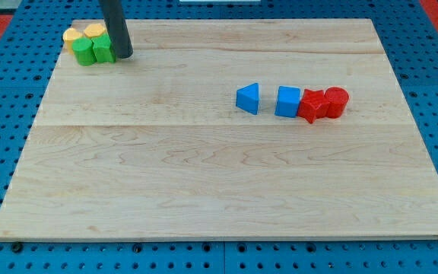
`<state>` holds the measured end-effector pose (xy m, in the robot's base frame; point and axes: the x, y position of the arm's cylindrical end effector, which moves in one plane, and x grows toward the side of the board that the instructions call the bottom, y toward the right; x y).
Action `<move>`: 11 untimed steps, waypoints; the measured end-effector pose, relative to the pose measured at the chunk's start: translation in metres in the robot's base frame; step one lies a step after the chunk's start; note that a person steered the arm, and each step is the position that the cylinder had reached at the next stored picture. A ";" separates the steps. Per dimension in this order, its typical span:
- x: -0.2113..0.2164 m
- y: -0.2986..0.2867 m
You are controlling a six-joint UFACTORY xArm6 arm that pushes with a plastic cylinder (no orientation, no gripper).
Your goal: Move the arm to the top left of the board
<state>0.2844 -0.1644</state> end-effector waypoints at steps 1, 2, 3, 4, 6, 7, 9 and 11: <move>-0.001 0.000; -0.001 0.005; -0.001 0.046; 0.006 0.074; 0.028 0.125; 0.026 0.105; -0.074 0.068; -0.093 -0.067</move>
